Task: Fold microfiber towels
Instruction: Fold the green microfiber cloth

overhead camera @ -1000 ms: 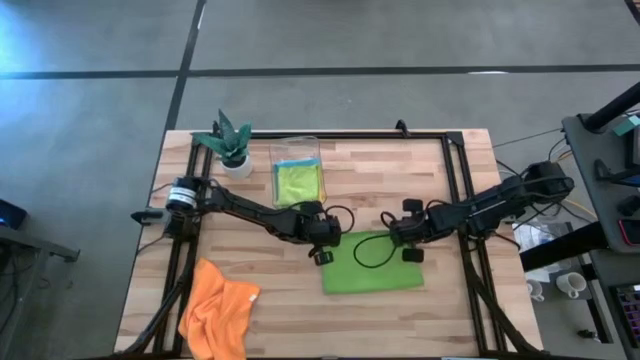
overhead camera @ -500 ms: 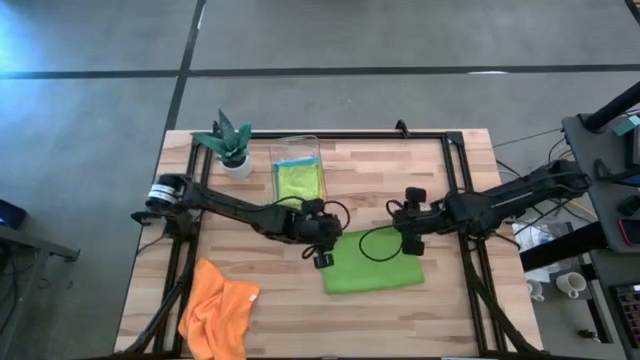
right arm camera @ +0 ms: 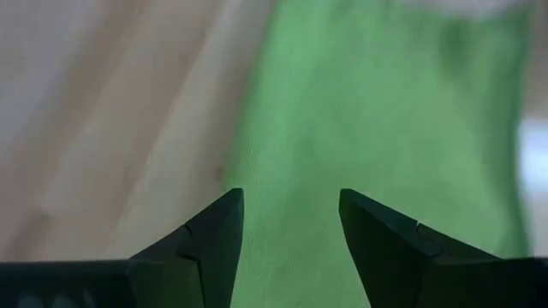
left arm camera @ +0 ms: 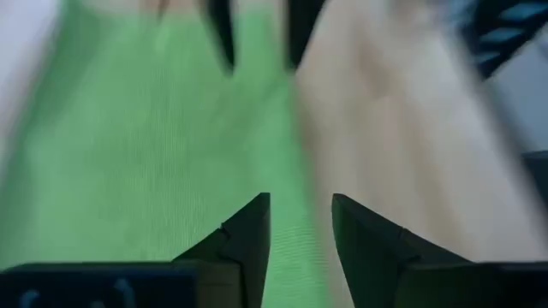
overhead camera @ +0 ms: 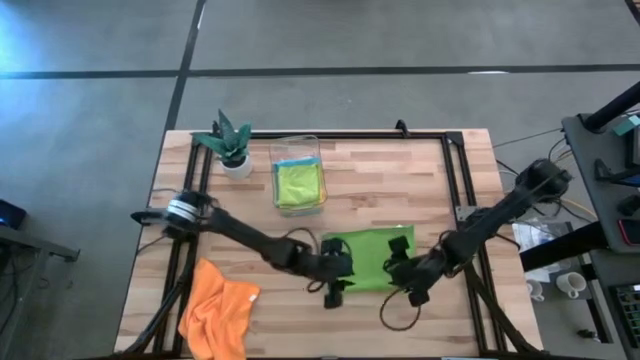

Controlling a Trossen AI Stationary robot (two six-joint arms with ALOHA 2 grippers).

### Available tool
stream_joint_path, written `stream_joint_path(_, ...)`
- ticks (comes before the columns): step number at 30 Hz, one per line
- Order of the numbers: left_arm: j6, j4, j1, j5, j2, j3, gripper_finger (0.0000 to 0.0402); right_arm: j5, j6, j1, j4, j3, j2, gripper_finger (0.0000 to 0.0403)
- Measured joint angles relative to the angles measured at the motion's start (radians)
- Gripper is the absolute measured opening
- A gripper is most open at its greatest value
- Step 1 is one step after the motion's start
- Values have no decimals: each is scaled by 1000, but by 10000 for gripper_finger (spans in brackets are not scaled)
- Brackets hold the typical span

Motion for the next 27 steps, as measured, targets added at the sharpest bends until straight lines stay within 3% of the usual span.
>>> stream_joint_path(5,-35,-17,22,31,160,78,90,-36,49,30,-87,16,119,191)
stream_joint_path(7,-36,-89,17,106,193,100,81,-64,54,25,-154,36,139,191)
stream_joint_path(10,-95,-73,11,325,220,123,71,-69,37,8,-315,45,134,191)
stream_joint_path(14,-121,-44,-1,389,242,129,68,-56,-13,-39,-455,52,93,188)
stream_joint_path(21,-25,-68,10,216,175,125,67,-36,25,-72,-403,108,9,185)
stream_joint_path(24,47,-113,18,104,83,126,67,-47,48,-71,-223,90,2,184)
stream_joint_path(27,155,-142,15,-79,11,113,67,-67,47,-72,-90,52,41,185)
